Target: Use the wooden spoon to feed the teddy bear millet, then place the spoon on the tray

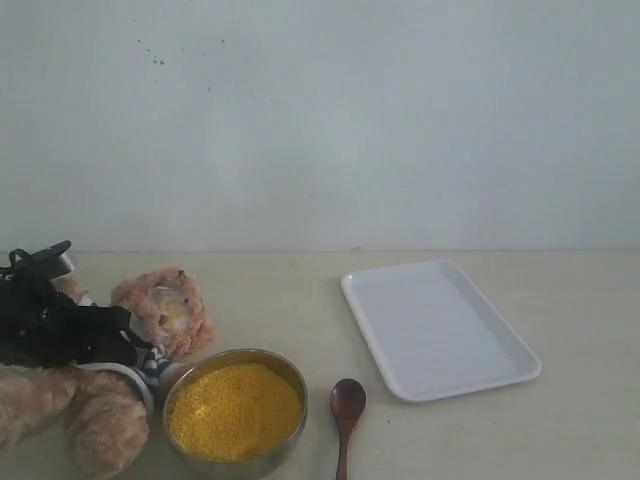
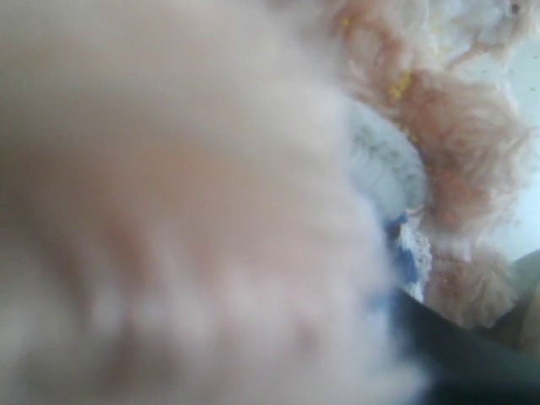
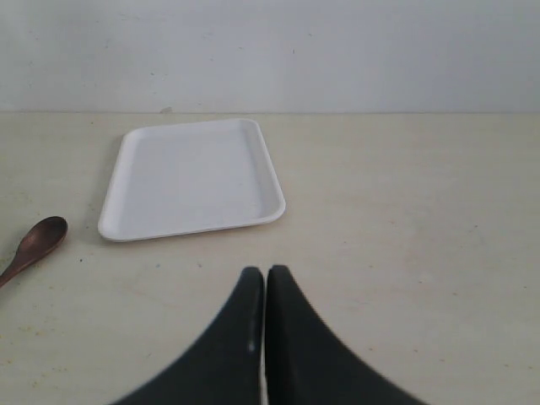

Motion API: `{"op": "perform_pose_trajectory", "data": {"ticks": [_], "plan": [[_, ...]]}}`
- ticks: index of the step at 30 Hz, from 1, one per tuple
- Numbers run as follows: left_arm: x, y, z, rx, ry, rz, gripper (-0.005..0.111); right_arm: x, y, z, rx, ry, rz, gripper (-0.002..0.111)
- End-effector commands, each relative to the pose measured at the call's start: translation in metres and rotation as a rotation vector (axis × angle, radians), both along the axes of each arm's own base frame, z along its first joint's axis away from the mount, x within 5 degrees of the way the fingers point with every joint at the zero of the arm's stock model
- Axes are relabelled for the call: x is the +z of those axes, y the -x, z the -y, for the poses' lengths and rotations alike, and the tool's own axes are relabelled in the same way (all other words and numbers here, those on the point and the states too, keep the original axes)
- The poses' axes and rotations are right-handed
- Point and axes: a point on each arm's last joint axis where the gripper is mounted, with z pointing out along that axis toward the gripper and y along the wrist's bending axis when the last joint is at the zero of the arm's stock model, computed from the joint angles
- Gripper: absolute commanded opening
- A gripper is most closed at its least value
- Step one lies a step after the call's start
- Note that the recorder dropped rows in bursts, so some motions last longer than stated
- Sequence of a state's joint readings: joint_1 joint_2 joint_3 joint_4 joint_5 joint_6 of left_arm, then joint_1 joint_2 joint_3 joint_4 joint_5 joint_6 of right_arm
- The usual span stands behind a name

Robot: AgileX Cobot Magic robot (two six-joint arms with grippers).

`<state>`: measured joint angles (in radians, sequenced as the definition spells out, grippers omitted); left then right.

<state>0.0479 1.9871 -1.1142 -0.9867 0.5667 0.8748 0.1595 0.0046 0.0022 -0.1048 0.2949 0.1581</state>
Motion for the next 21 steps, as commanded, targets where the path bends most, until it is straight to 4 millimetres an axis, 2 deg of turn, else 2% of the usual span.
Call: {"op": "perform_pose_trajectory", "data": {"ticks": [1, 5, 10, 15, 17, 21], "plan": [[0.002, 0.003, 0.0, -0.026, -0.005, -0.022, 0.004, 0.002, 0.0, 0.0, 0.002, 0.007, 0.021, 0.0], [0.026, 0.006, -0.005, -0.018, -0.034, 0.019, 0.004, 0.002, 0.0, 0.0, 0.002, 0.007, 0.021, 0.0], [0.081, 0.016, -0.018, 0.075, -0.013, 0.126, 0.004, 0.002, 0.0, 0.0, 0.002, 0.007, 0.021, 0.0], [0.125, 0.035, -0.019, 0.133, 0.074, 0.185, 0.004, 0.002, 0.0, 0.0, 0.002, 0.007, 0.021, 0.0], [0.136, 0.043, -0.013, 0.145, 0.164, 0.185, 0.004, 0.002, 0.0, 0.0, 0.002, 0.007, 0.021, 0.0], [0.141, 0.057, -0.002, 0.113, 0.282, 0.178, 0.004, 0.002, 0.0, 0.0, 0.002, 0.007, 0.021, 0.0]]}}
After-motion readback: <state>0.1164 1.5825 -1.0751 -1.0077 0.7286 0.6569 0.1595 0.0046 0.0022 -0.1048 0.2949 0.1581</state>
